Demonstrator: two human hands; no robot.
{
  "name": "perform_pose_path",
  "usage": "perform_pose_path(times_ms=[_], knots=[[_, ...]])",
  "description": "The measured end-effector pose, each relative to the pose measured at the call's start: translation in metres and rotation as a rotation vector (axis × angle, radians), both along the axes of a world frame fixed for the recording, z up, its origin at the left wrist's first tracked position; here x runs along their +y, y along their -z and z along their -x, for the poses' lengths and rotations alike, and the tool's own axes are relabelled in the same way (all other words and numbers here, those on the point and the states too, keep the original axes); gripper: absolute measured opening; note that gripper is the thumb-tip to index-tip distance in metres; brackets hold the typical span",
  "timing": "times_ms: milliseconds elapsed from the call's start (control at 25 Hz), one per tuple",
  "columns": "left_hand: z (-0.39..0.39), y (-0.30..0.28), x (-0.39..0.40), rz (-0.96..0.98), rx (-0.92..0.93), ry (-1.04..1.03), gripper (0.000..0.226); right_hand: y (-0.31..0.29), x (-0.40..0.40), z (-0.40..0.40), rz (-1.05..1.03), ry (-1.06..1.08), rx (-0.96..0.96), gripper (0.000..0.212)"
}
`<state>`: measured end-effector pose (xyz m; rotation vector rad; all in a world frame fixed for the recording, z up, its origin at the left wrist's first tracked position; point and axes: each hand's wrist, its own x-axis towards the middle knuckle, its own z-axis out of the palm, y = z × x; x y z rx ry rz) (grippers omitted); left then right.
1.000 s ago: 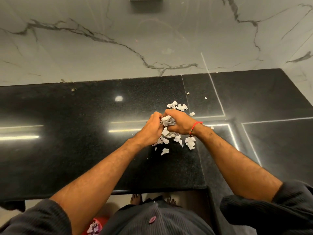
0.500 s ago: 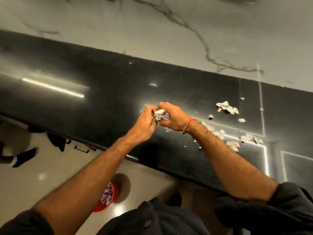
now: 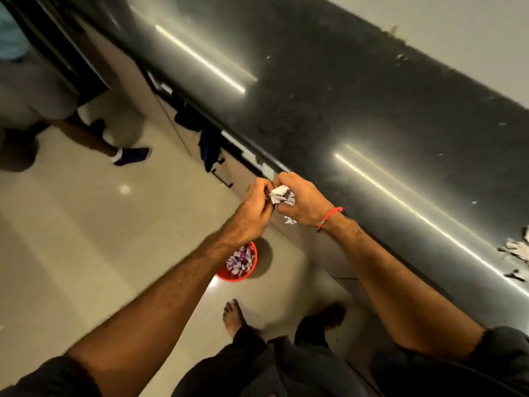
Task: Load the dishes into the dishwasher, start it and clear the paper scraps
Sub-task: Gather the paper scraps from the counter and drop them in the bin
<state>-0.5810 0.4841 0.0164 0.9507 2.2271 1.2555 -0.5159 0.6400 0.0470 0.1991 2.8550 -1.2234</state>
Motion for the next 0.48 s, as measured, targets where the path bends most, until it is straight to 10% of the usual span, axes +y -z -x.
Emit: perform_pose_path(times_ms=[480], knots=[[0.02,0.339,-0.112,0.09,-0.257,-0.383,0.023,0.363,-0.126,0.052,0.144,0.049,-0.25,0.029]])
